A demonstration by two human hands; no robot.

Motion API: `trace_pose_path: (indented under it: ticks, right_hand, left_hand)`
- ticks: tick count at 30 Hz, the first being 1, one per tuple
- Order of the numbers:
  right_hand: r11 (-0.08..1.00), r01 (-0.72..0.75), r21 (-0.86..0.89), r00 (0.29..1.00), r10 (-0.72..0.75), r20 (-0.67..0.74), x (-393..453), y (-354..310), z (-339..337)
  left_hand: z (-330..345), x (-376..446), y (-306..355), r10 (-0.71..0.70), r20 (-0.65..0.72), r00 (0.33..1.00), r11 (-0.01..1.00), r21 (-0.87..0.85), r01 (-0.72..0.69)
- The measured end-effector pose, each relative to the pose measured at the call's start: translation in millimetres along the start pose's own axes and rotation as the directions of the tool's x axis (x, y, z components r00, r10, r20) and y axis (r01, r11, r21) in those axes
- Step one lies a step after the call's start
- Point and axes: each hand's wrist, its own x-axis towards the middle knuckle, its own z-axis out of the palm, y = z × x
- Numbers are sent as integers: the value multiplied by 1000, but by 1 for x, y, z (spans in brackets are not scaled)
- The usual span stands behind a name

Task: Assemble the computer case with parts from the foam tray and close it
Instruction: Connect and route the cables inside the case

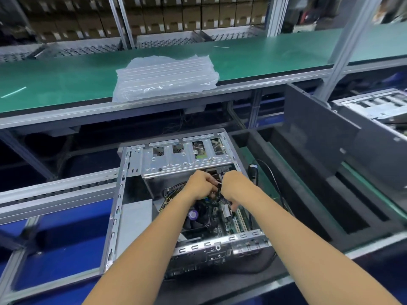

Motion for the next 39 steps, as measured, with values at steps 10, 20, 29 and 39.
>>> trace_pose_path:
  ticks: [10, 20, 29, 39]
  right_hand:
    - [949, -127, -287, 990, 106, -89, 12, 1, 28]
    - [875, -85, -477, 993, 34, -115, 12, 4, 31]
    - [945, -178, -274, 981, 149, -125, 26, -6, 32]
    - [968, -125, -216, 992, 130, 8, 9, -21, 11]
  left_hand:
    - [-1, -5, -2, 73, 153, 985, 997, -41, -68]
    - [3, -2, -3, 101, 206, 973, 995, -15, -100]
    - [3, -3, -3, 136, 249, 959, 991, -16, -136]
    - [10, -4, 0, 177, 185, 967, 977, 86, -195]
